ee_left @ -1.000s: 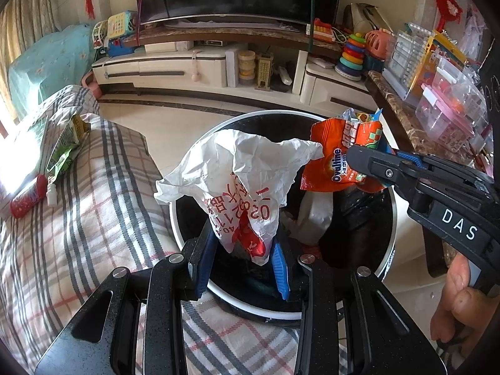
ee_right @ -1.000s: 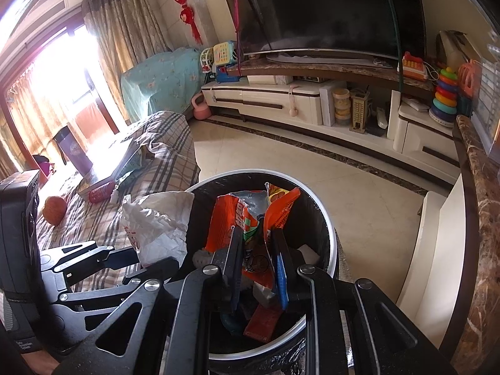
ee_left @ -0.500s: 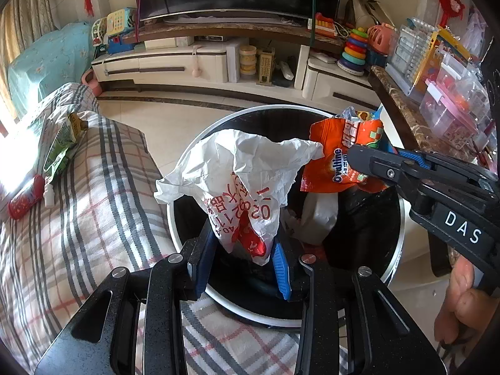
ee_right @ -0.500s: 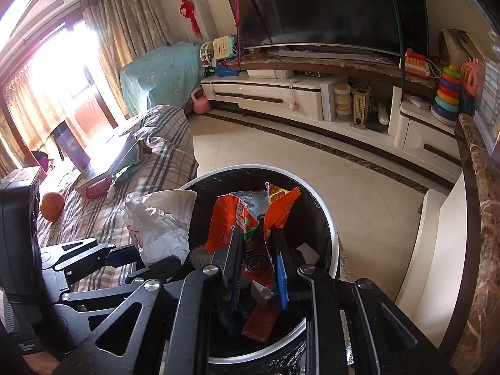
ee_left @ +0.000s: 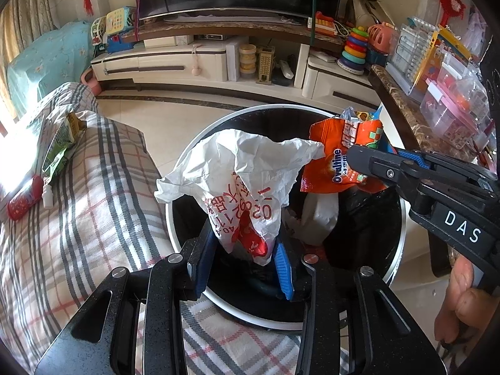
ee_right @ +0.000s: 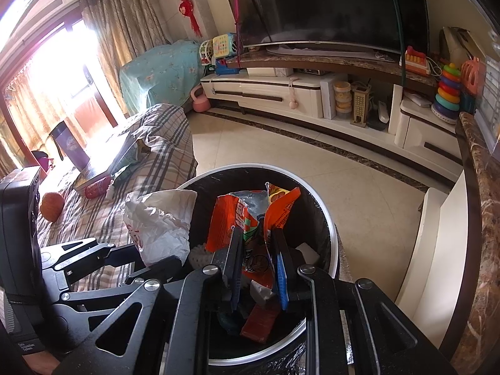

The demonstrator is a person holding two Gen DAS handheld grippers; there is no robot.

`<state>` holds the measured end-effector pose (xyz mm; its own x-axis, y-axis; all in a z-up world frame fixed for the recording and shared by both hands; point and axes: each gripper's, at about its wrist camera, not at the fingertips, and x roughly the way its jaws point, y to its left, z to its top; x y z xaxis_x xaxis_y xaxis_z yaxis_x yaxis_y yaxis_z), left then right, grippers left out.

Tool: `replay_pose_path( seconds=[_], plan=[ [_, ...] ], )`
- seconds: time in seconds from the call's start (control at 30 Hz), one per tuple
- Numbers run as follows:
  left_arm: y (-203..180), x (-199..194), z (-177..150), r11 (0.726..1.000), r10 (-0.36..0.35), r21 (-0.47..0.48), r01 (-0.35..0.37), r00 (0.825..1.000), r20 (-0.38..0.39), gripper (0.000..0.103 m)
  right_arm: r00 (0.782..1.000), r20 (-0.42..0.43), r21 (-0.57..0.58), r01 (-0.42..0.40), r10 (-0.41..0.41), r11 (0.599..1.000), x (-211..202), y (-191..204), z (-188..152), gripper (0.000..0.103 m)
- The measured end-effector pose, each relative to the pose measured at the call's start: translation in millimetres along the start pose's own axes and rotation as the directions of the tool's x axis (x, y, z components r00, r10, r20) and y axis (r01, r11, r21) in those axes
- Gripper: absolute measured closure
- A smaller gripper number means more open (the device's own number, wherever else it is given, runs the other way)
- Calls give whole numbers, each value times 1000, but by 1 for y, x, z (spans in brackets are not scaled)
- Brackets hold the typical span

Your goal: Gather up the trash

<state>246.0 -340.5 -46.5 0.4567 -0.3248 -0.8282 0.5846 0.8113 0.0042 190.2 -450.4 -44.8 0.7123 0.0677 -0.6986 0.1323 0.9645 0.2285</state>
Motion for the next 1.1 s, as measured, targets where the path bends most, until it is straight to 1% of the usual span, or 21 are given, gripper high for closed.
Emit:
replay_pose_path(
  seconds=[0.27, 0.37, 0.4, 0.47, 0.53, 0.57, 0.6, 0.63, 0.7, 0.8, 0.87, 0.93, 1.03, 1.1],
  plan=[
    [-1, -3, 1, 1000, 0, 0, 0, 1000, 7, 68, 1000, -2, -4, -1, 1, 1000, -1, 1, 1, 83],
    [0, -5, 1, 1000, 0, 1, 0, 1000, 9, 66, 1000, -1, -3, 1, -1, 1000, -1, 1, 2, 80],
    [1, -5, 1, 1000, 0, 1, 0, 1000, 10, 64, 1000, -1, -2, 2, -2, 1000, -2, 1, 2, 78],
    [1, -7, 1, 1000, -1, 0, 1, 1000, 13, 60, 1000, 0, 1, 3, -3, 1000, -3, 1, 4, 73],
    [2, -10, 0, 1000, -1, -2, 1, 1000, 18, 53, 1000, 2, 9, 0, 0, 1000, -5, 1, 5, 62],
    [3, -12, 0, 1000, 1, -2, -1, 1000, 23, 51, 1000, 5, 12, -2, 2, 1000, -6, 0, 5, 60],
    [4, -14, -1, 1000, 5, 0, -5, 1000, 28, 45, 1000, 9, 16, -3, 3, 1000, -8, 0, 5, 56],
    [5, -17, -1, 1000, 10, 0, -10, 999, 34, 39, 1000, 13, 19, -4, 4, 1000, -10, 0, 6, 54],
    [8, -23, -2, 1000, 20, -3, -20, 999, 50, 35, 1000, 26, 29, -9, 8, 1000, -16, -1, 6, 51],
    [15, -33, -7, 1000, 27, -15, -26, 997, 74, 34, 999, 51, 38, -18, 16, 999, -26, 0, 5, 47],
    [20, -43, -12, 999, 25, -32, -22, 995, 94, 33, 997, 68, 46, -28, 25, 999, -34, 0, 3, 40],
    [25, -54, -19, 998, 21, -54, -14, 993, 119, 29, 995, 91, 52, -42, 38, 998, -43, 3, -1, 27],
    [34, -72, -35, 995, 16, -100, 0, 987, 159, 23, 991, 121, 69, -62, 54, 996, -55, 7, -11, 16],
    [41, -82, -47, 991, 5, -134, 19, 984, 177, 22, 989, 130, 80, -75, 64, 994, -61, 11, -20, 10]
  ],
)
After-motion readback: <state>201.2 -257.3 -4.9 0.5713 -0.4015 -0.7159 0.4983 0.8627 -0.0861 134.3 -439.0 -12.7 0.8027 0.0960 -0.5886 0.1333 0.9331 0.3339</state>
